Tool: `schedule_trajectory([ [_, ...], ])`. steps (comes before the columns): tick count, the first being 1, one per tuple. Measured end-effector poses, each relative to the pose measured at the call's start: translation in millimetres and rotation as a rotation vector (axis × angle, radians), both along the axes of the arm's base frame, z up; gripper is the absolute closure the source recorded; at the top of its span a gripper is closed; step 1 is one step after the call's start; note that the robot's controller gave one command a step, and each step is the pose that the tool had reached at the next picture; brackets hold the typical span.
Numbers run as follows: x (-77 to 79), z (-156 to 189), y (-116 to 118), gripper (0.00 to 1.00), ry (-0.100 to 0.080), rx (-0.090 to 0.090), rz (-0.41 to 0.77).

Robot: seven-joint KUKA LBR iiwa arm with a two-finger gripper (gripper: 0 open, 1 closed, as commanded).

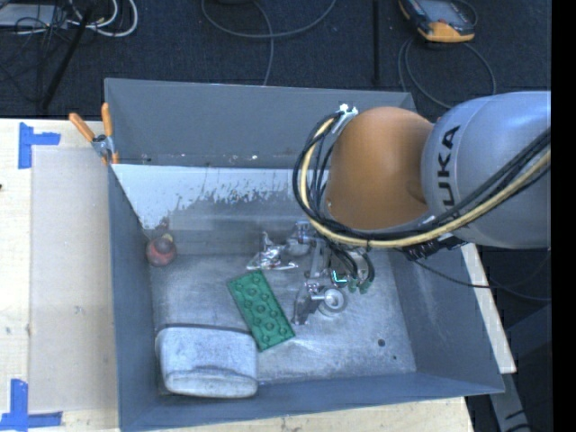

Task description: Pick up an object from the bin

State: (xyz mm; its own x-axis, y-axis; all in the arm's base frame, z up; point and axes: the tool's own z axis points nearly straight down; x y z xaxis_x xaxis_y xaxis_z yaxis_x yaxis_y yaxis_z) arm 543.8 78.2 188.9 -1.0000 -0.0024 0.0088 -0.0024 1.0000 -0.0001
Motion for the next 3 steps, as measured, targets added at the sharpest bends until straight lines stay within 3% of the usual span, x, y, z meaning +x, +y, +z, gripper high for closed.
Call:
schedule_trajectory([
  [1, -24.7, -114, 8, 0.00, -0.024, 0.003, 0.022],
  [2, -24.2, -112, 7, 1.00, -0.024, 0.003, 0.021],
  [3, -18.4, 79, 31, 1.00, -0.017, 0.002, 0.205],
])
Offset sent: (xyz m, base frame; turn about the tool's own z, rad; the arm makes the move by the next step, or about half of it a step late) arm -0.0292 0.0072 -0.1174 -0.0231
